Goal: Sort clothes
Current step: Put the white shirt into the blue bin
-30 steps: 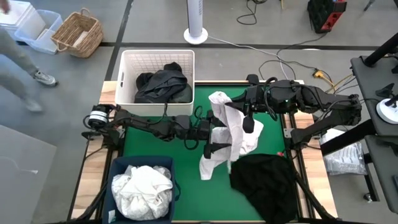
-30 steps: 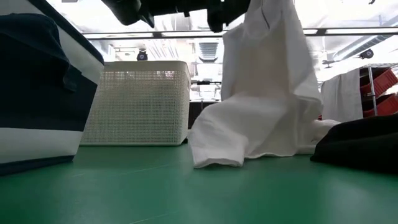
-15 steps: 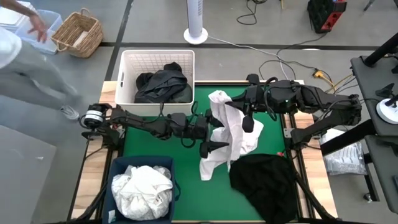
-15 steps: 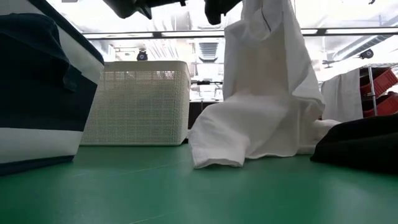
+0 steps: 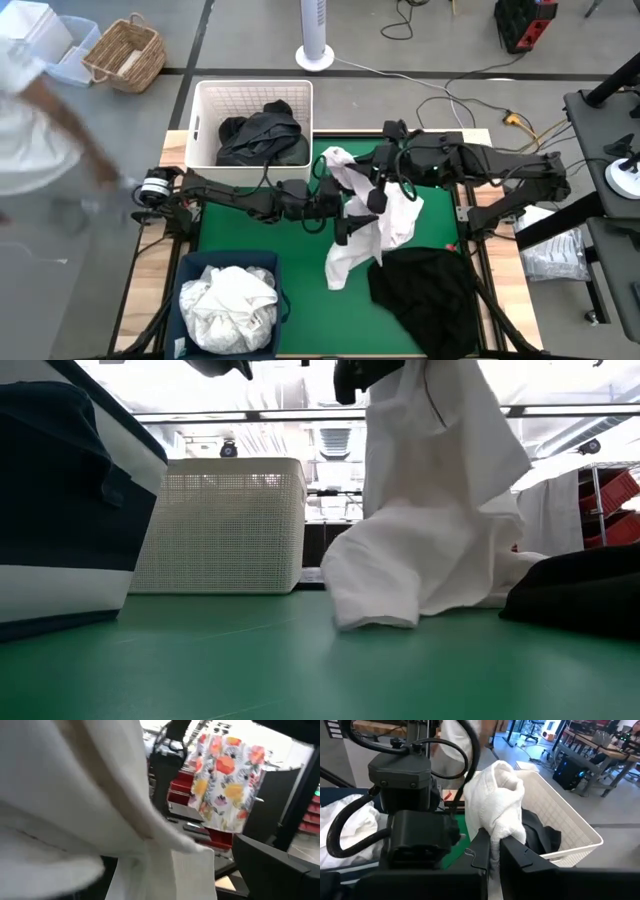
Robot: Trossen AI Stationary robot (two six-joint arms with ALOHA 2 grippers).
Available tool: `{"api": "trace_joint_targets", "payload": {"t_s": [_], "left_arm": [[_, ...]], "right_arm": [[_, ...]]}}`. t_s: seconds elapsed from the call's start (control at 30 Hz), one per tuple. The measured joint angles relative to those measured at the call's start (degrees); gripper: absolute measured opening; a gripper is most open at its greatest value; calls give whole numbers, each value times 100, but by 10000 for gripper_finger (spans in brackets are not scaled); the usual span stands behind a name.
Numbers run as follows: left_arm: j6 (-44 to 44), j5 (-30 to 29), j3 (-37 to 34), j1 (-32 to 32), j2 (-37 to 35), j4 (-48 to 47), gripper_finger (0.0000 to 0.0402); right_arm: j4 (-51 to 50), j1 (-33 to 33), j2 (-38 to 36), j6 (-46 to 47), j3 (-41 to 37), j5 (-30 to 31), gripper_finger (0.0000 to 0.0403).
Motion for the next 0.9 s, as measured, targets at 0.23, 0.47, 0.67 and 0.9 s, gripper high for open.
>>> {"api": "trace_joint_targets", "payload": {"t_s": [0.23, 0.47, 0.67, 0.9], "left_arm": [[-23, -756, -45, -4, 0, -159, 358], [149, -1091, -50, 0, 0, -327, 309], [376, -1087, -50, 0, 0, -413, 171], [505, -507, -48, -132, -86, -695, 15]], "right_arm": [[22, 54, 20, 276, 0, -4, 12], [-1, 113, -211, 759, 0, -20, 12], [-31, 178, -330, 922, 0, -55, 13], [-451, 196, -428, 1191, 0, -172, 24]]}}
